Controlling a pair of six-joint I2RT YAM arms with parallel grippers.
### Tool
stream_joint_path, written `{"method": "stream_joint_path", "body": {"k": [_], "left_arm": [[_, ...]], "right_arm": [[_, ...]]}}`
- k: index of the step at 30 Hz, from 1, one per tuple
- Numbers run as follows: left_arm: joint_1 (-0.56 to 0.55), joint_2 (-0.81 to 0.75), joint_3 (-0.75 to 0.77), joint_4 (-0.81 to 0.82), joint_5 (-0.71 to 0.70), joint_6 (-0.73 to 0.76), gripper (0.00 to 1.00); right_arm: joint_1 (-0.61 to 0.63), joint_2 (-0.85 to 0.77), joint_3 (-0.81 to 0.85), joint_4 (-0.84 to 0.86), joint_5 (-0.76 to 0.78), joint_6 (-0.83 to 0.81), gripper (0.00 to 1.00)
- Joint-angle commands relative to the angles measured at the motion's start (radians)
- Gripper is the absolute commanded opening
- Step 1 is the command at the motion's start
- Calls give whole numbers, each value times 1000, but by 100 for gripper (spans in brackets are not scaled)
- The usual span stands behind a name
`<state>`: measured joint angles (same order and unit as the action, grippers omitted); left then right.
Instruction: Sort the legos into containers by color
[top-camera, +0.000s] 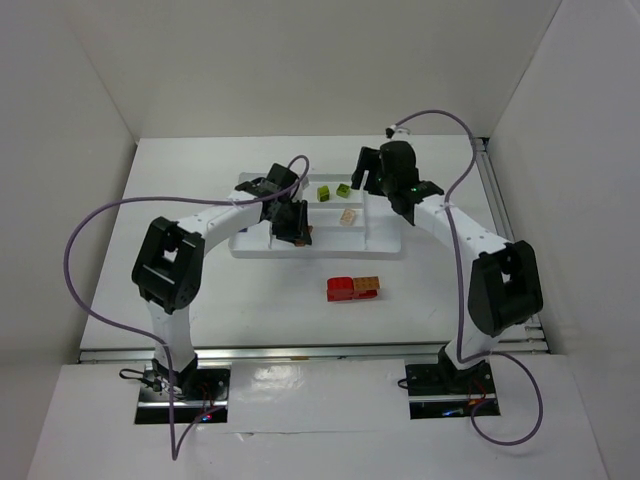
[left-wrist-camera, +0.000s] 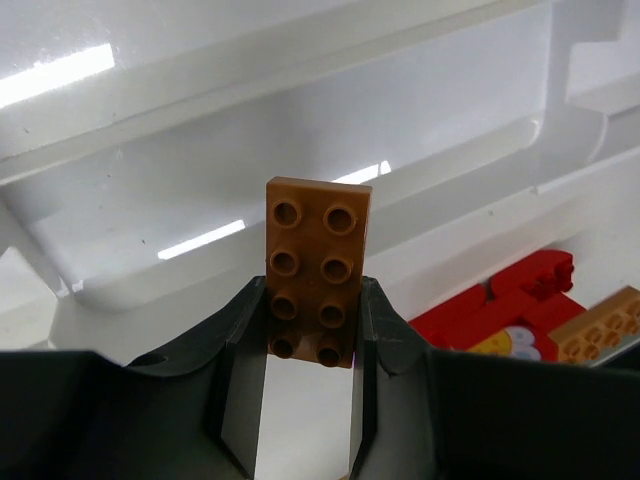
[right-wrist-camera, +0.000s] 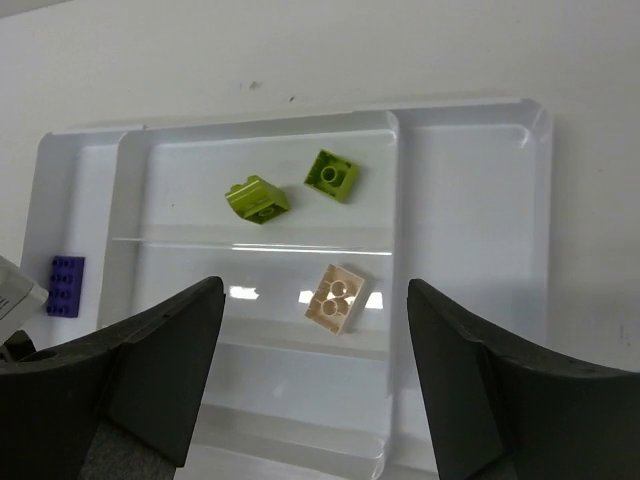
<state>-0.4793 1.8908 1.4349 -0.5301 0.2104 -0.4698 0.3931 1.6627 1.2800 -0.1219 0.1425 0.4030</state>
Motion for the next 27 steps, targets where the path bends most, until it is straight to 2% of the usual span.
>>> {"method": "stream_joint_path", "body": {"k": [1, 4, 5, 9, 12, 13, 16, 21, 27], "left_arm": [[5, 28, 64, 5, -51, -15, 0], [-5, 50, 74, -4, -77, -24, 0], [-5, 50, 75, -4, -88, -24, 11], [-5, 50, 75, -4, -88, -33, 32], [-5, 50, 94, -13, -100, -33, 57], [-5, 50, 94, -13, -109, -33, 69], [-5, 50, 104, -22, -109, -24, 83], [-15, 37, 104, -31, -120, -24, 86], [-33, -134, 104, -67, -175, -21, 86]], "right_arm": [[-20, -56, -45, 39, 25, 2, 81], [-30, -83, -74, 30, 25, 2, 81], [-39, -93, -93, 30, 25, 2, 81], [-48, -104, -114, 30, 25, 2, 81], [-48, -115, -125, 39, -14, 11, 81], [-48, -126, -134, 39, -26, 11, 81], [-48, -148, -145, 30, -26, 22, 81], [-48, -213, -163, -16, -26, 22, 81], [-48, -357, -257, -134, -26, 22, 81]]}}
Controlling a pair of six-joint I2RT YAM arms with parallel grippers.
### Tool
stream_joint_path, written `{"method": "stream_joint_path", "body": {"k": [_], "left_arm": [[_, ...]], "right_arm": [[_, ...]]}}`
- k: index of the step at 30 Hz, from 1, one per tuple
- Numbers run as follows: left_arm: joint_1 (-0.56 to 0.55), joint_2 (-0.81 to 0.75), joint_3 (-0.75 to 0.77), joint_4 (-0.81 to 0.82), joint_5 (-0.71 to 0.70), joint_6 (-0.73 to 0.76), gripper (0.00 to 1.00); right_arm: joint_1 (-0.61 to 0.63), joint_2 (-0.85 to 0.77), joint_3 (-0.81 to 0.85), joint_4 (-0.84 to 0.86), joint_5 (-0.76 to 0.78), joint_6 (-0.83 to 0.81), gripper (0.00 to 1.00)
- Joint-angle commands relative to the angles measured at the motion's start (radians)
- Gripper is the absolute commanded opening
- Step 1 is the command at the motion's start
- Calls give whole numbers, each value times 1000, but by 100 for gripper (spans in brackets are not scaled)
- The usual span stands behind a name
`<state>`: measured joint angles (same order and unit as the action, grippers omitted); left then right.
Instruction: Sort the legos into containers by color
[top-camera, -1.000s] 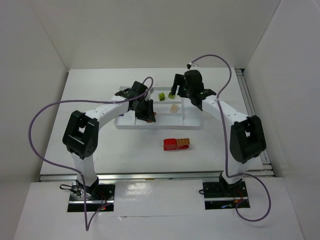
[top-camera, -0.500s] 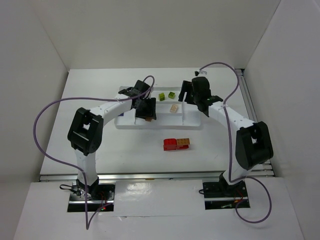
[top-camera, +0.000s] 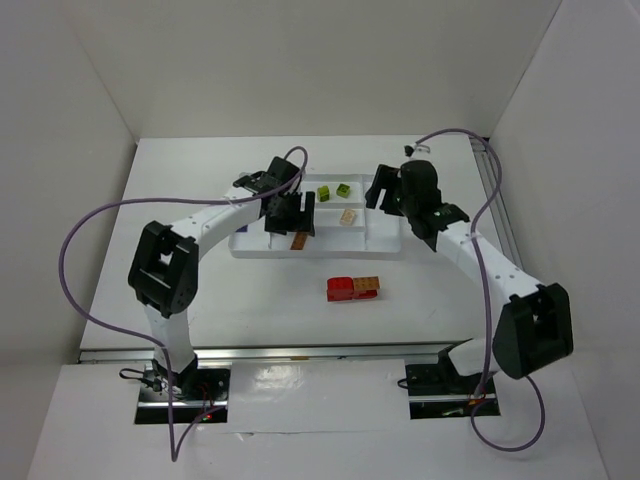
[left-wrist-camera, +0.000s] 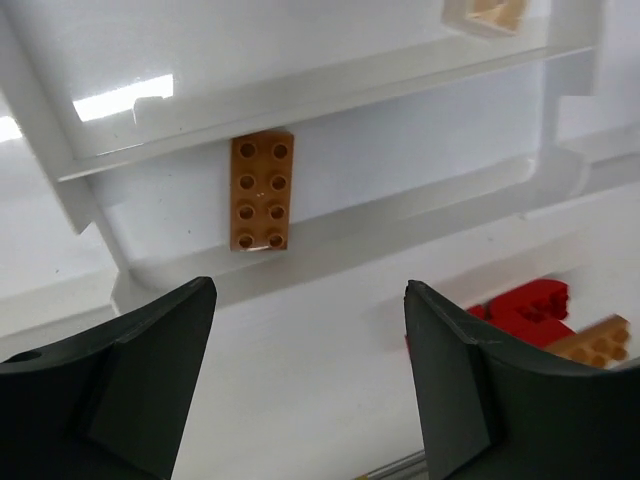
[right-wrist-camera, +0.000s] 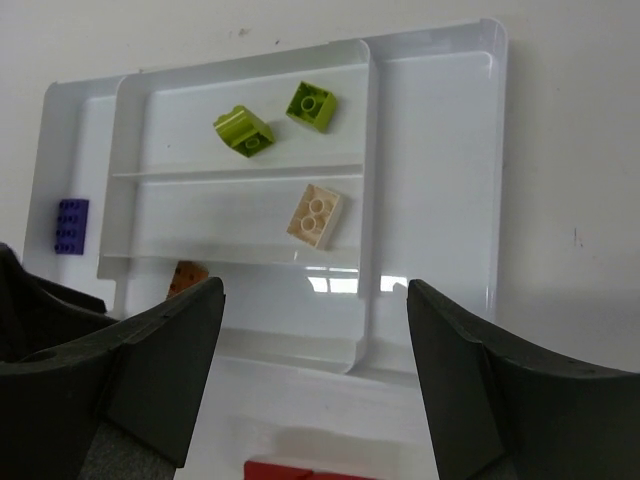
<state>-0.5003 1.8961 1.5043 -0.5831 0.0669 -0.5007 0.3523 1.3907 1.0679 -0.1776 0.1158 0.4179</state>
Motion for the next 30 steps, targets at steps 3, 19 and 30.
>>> {"method": "stream_joint_path", "body": {"k": [3, 19, 30], "left_arm": [[-12, -215, 25, -37, -23, 33, 86], [-421, -249, -159, -12, -1, 545, 99], [-469, -238, -292, 189, -116, 619, 96]], "right_arm": [[-7, -165, -110, -154, -8, 30, 81], [-7, -403, -198, -457, 31, 168, 82], [-7, -535, -246, -514, 126, 266, 83]]}}
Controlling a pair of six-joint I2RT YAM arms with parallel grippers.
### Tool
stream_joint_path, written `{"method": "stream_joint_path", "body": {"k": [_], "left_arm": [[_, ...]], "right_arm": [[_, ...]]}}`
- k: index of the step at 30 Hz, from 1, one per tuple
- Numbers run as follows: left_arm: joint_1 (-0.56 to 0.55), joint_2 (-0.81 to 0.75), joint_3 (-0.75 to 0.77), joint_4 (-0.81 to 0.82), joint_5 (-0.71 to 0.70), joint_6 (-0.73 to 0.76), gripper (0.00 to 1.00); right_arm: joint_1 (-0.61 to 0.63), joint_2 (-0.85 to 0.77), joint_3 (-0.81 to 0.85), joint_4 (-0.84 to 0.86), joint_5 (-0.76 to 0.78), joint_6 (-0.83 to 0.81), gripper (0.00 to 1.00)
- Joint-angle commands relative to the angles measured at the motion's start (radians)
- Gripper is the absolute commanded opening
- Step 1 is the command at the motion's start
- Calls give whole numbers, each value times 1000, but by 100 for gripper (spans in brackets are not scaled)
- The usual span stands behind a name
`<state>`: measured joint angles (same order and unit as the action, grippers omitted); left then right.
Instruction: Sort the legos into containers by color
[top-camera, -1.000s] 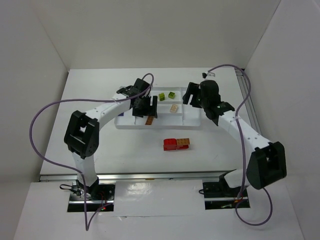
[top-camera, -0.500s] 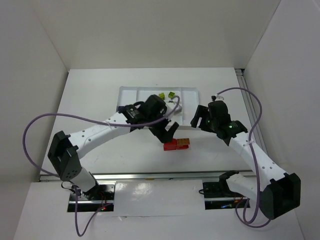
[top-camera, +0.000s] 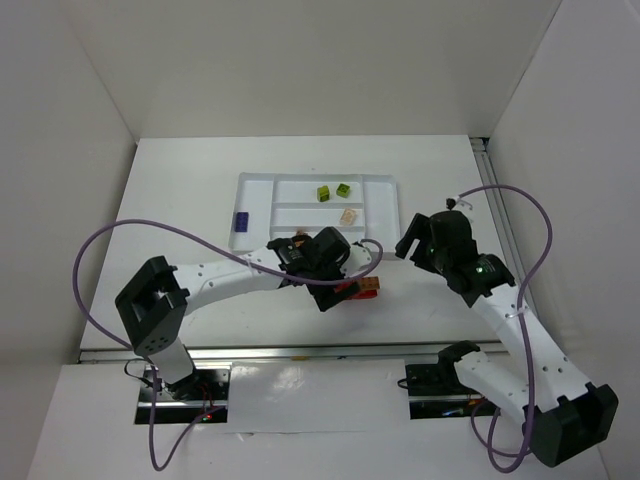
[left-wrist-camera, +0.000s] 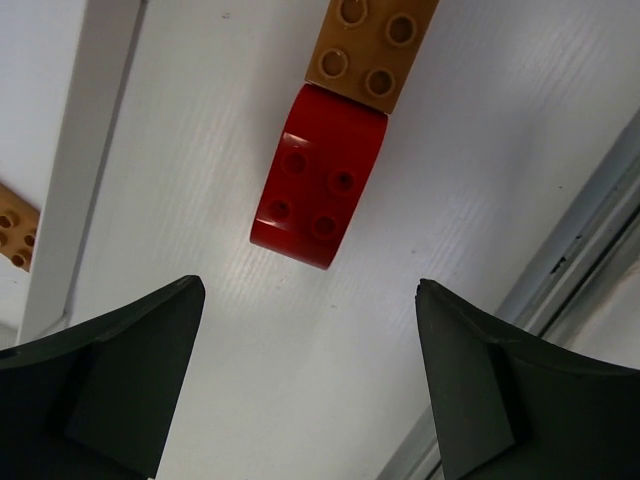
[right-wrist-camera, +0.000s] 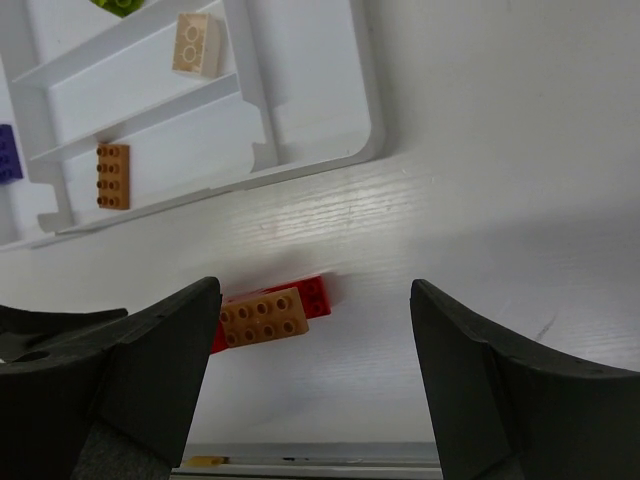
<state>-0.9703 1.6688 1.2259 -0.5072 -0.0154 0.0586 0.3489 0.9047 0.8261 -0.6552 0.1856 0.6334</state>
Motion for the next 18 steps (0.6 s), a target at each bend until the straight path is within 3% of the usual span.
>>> {"method": "stream_joint_path", "body": {"k": [1, 6, 18], "left_arm": [[1, -11, -14, 127, -25, 60, 96], [1, 28, -23, 170, -15, 95, 95], [1, 83, -12, 190, 57, 129, 80]], "right_arm": [[-4, -58, -4, -37, 57, 61, 83], [-4, -69, -15, -55, 80, 61, 83], [-4, -78, -15, -64, 89, 61, 83]]}}
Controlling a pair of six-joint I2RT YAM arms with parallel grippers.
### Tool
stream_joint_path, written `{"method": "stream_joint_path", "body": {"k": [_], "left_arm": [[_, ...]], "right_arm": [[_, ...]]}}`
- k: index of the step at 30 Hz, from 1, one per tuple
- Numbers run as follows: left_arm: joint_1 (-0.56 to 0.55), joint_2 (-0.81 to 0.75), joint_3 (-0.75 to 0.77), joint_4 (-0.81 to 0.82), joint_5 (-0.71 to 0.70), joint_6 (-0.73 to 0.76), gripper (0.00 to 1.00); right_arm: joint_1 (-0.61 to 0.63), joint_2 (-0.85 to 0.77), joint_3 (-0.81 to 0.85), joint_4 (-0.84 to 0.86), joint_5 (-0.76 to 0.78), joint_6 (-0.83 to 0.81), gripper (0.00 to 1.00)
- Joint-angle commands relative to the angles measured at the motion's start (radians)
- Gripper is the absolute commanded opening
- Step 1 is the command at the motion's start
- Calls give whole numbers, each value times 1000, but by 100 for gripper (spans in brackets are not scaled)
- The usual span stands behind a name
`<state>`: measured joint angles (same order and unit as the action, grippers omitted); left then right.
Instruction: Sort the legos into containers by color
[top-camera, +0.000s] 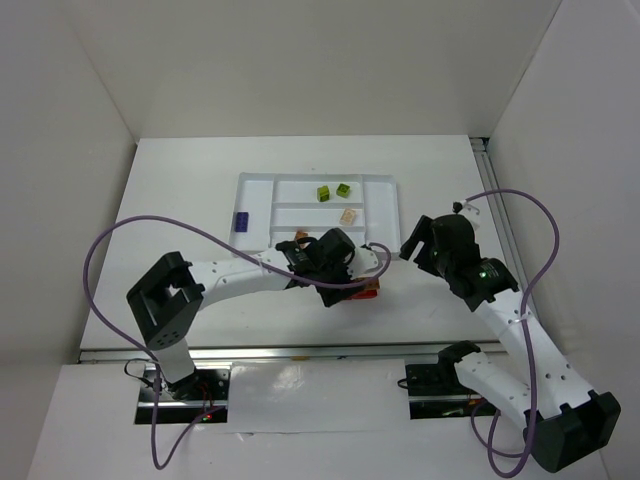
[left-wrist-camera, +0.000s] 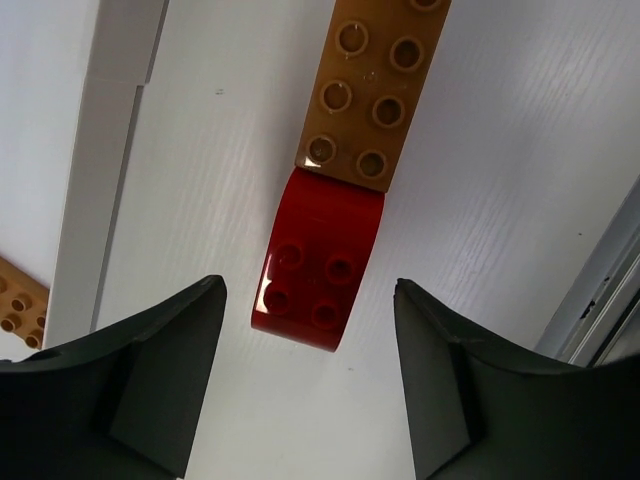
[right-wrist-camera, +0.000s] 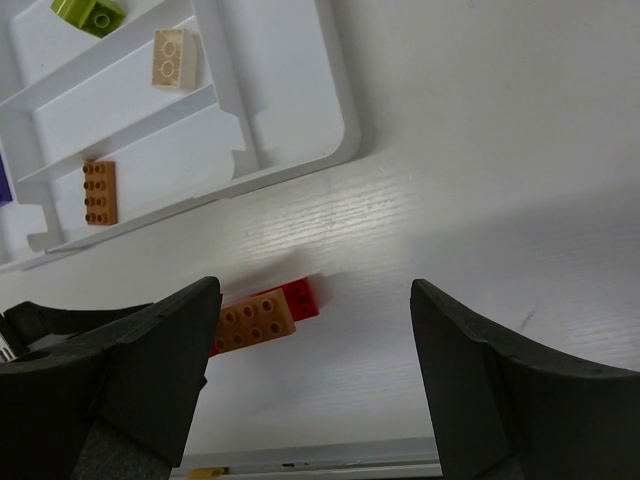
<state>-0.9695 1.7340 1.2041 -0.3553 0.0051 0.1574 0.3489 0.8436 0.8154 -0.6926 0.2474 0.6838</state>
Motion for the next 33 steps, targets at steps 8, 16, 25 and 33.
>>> {"method": "stream_joint_path", "body": {"k": [8, 16, 25, 33], "left_arm": [[0, 39, 29, 38, 84, 21, 51], [22, 15, 49, -4, 105, -9, 4], [51, -246, -18, -34, 234, -64, 0], [71, -314, -29, -73, 297, -75, 0]], "right_arm": [[-4, -17, 5, -27, 36, 11, 83], [-4, -17, 5, -27, 36, 11, 83], [-4, 37, 5, 126, -281, -107, 85], [-4, 28, 50, 272, -579, -121, 85]]}}
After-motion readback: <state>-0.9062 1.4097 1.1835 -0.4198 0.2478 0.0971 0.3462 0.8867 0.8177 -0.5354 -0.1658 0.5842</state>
